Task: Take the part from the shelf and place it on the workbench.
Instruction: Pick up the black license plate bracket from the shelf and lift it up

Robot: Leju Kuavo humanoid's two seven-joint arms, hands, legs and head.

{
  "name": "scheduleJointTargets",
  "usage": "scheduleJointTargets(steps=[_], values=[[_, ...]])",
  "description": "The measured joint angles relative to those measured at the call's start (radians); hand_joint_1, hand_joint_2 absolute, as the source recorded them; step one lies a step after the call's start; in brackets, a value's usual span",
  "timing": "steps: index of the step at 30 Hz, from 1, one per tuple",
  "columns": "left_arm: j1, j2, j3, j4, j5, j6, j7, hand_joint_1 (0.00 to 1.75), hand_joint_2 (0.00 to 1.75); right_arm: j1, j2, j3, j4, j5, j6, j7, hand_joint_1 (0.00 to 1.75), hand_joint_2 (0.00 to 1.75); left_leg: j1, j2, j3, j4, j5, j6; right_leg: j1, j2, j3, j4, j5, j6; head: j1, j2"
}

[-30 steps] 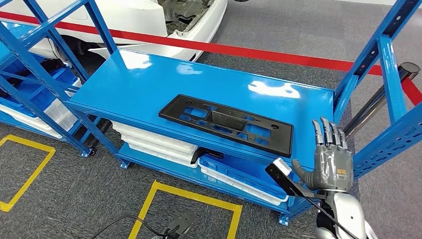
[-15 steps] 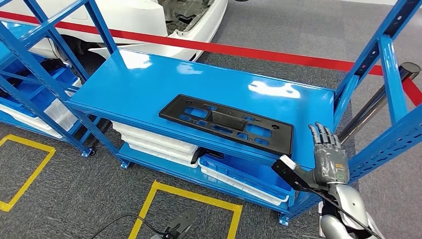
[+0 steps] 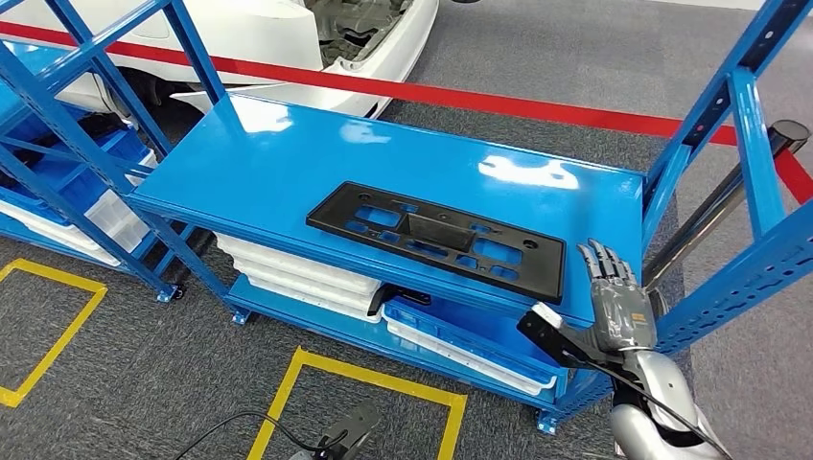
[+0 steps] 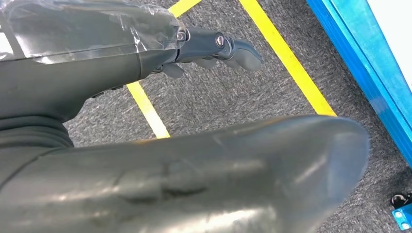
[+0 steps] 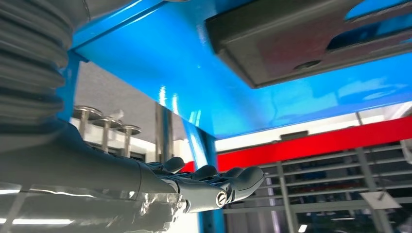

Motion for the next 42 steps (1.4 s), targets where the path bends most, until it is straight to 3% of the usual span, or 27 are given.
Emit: scheduleJointTargets(steps=[13,25,42], values=[[-0.005,-0.001,0.0,0.0,-0.021,-0.015,0.003,0.0,0.0,-0.075,0.06,0.07,0.084,0.002,0.06,-0.08,0.0,1.75,0.0,0.0,0.0,0.0,0.0,0.0,0.0,0.0,0.0,0.0,0.0,0.0,0.0,0.0],[-0.006,-0.001,0.0,0.0,-0.026,-0.018,0.003,0.0,0.0,-0.138,0.102,0.123,0.157,-0.009,0.092,-0.098,0.0,1.75,0.0,0.0,0.0,0.0,0.0,0.0,0.0,0.0,0.0,0.0,0.0,0.0,0.0,0.0],[-0.005,-0.001,0.0,0.0,-0.03,-0.024,0.004,0.0,0.0,-0.18,0.108,0.145,0.23,-0.097,0.128,-0.022,0.0,1.75,0.0,0.0,0.001,0.0,0.0,0.0,0.0,0.0,0.0,0.0,0.0,0.0,0.0,0.0]])
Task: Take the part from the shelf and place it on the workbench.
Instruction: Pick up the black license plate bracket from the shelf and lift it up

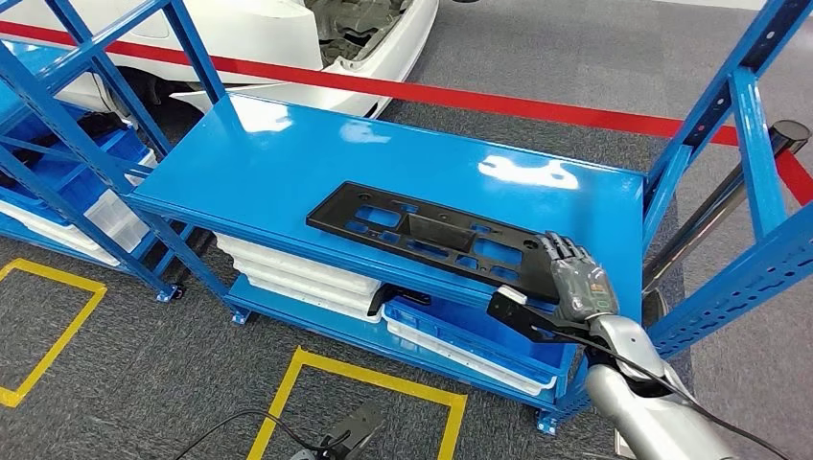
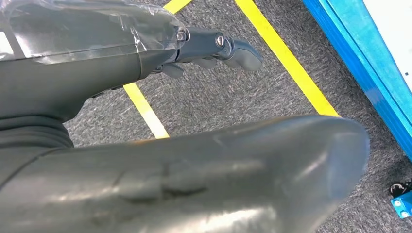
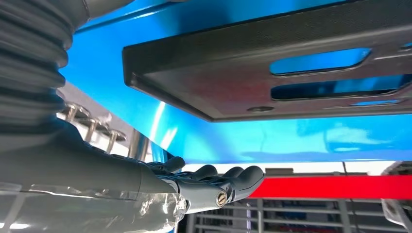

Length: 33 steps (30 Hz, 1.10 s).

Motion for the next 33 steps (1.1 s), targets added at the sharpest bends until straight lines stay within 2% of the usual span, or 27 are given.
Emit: scheduleJointTargets(steps=[8,20,27,33], values=[[0.0,0.0,0.0,0.0,-0.008,-0.004,0.001,0.0,0.0,0.001,-0.013,-0.002,0.016,-0.062,-0.025,0.006,0.0,1.75,0.0,0.0,0.0,0.0,0.0,0.0,0.0,0.0,0.0,0.0,0.0,0.0,0.0,0.0],[0.0,0.0,0.0,0.0,-0.022,-0.009,0.004,0.0,0.0,0.018,-0.021,-0.022,0.032,-0.168,-0.089,-0.082,0.0,1.75,0.0,0.0,0.001,0.0,0.0,0.0,0.0,0.0,0.0,0.0,0.0,0.0,0.0,0.0],[0.0,0.0,0.0,0.0,-0.035,-0.015,0.006,0.0,0.0,0.032,-0.021,-0.022,0.034,-0.232,-0.072,-0.136,0.0,1.75,0.0,0.0,0.0,0.0,0.0,0.0,0.0,0.0,0.0,0.0,0.0,0.0,0.0,0.0],[0.0,0.0,0.0,0.0,-0.035,-0.015,0.005,0.0,0.0,0.033,-0.021,-0.022,0.034,-0.238,-0.069,-0.14,0.0,1.75,0.0,0.0,0.0,0.0,0.0,0.0,0.0,0.0,0.0,0.0,0.0,0.0,0.0,0.0]])
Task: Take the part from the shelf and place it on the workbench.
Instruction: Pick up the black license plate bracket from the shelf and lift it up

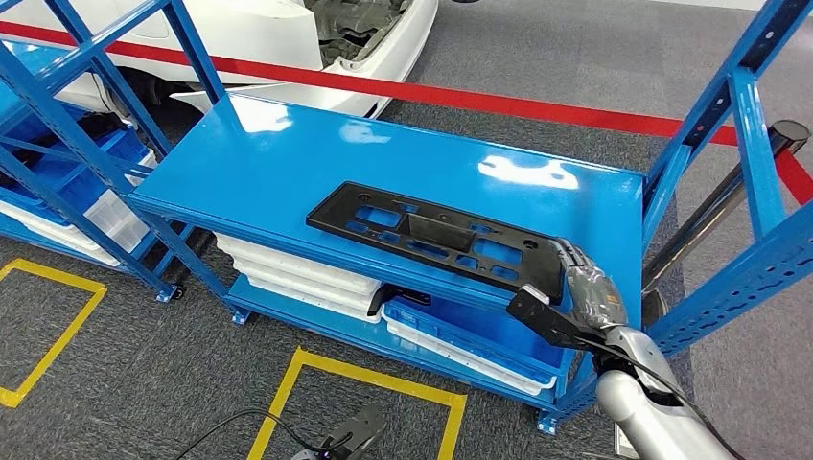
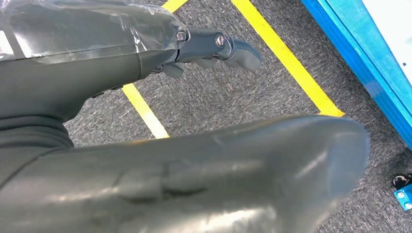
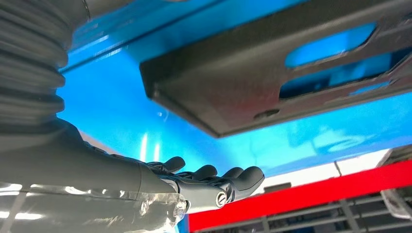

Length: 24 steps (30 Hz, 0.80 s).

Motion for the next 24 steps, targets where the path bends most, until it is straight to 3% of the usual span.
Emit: scheduleJointTargets(steps=[8,15,24], values=[[0.0,0.0,0.0,0.0,-0.001,0.0,0.0,0.0,0.0,0.001,0.001,0.004,0.0,-0.035,0.026,-0.024,0.0,1.75,0.0,0.0,0.0,0.0,0.0,0.0,0.0,0.0,0.0,0.0,0.0,0.0,0.0,0.0],[0.001,0.0,0.0,0.0,-0.002,-0.001,-0.006,0.0,0.0,0.002,0.005,0.007,0.0,-0.149,0.088,-0.058,0.0,1.75,0.0,0.0,0.0,0.0,0.0,0.0,0.0,0.0,0.0,0.0,0.0,0.0,0.0,0.0],[0.006,0.0,0.0,0.0,0.001,-0.001,-0.007,0.0,0.0,0.001,0.005,0.007,0.0,-0.179,0.091,-0.06,0.0,1.75,0.0,0.0,0.0,0.0,0.0,0.0,0.0,0.0,0.001,0.0,0.0,0.0,0.0,0.0]])
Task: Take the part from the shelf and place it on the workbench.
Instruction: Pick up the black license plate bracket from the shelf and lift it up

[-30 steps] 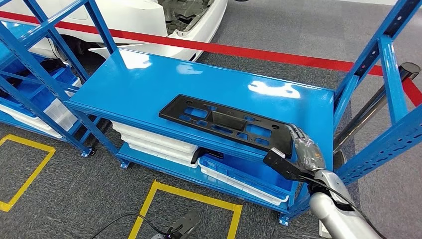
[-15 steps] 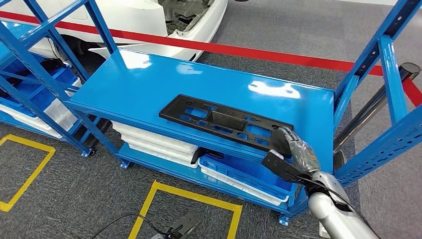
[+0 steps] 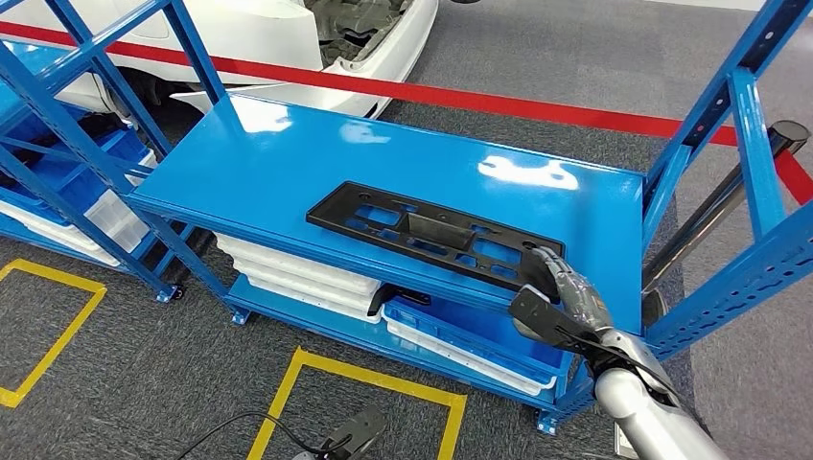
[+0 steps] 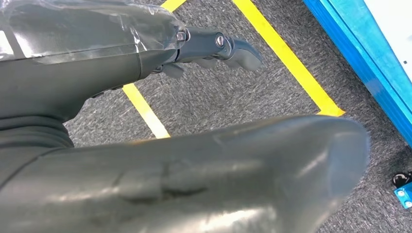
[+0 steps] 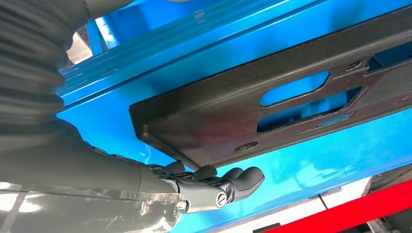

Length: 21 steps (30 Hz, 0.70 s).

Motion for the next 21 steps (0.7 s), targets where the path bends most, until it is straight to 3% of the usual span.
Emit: scheduleJointTargets(steps=[11,12,13,16,17,18,21], values=[[0.001,0.0,0.0,0.0,0.0,0.002,-0.001,0.0,0.0,0.0,0.0,0.0,0.0,-0.004,-0.006,0.006,0.04,1.75,0.0,0.0,0.0,0.0,0.0,0.0,0.0,0.0,0.0,0.0,0.0,0.0,0.0,0.0],[0.001,0.0,0.0,0.0,0.0,0.002,-0.001,0.0,0.0,0.0,0.0,0.0,0.0,-0.005,-0.006,0.007,0.16,1.75,0.0,0.0,0.0,0.0,0.0,0.0,0.0,0.0,0.0,0.0,0.0,0.0,0.0,0.0],[0.001,0.0,0.0,0.0,0.0,0.003,-0.002,0.0,0.0,-0.001,0.0,0.0,0.0,-0.006,-0.006,0.008,0.39,1.75,0.0,0.0,0.0,0.0,0.0,0.0,0.0,0.0,0.0,0.0,0.0,0.0,0.0,0.0],[0.001,0.0,0.0,0.0,0.0,0.003,-0.002,0.0,0.0,-0.001,0.0,0.0,0.0,-0.008,-0.006,0.011,1.47,1.75,0.0,0.0,0.0,0.0,0.0,0.0,0.0,0.0,0.0,0.0,0.0,0.0,0.0,0.0],[0.001,0.0,0.0,0.0,0.0,0.003,-0.002,0.0,0.0,-0.001,0.0,0.0,0.0,-0.008,-0.007,0.012,1.67,1.75,0.0,0.0,0.0,0.0,0.0,0.0,0.0,0.0,0.0,0.0,0.0,0.0,0.0,0.0],[0.001,0.0,0.0,0.0,0.0,0.003,-0.002,0.0,0.0,-0.003,0.0,0.0,0.0,-0.008,-0.008,0.013,1.75,1.75,0.0,0.0,0.0,0.0,0.0,0.0,0.0,0.0,0.0,0.0,0.0,0.0,0.0,0.0],[0.001,0.0,0.0,0.0,0.001,0.003,-0.002,0.0,0.0,-0.012,-0.001,0.0,0.0,-0.006,-0.009,0.014,1.75,1.75,0.0,0.0,0.001,0.0,0.0,0.0,0.0,0.0,0.001,0.0,0.0,0.0,0.0,0.0]])
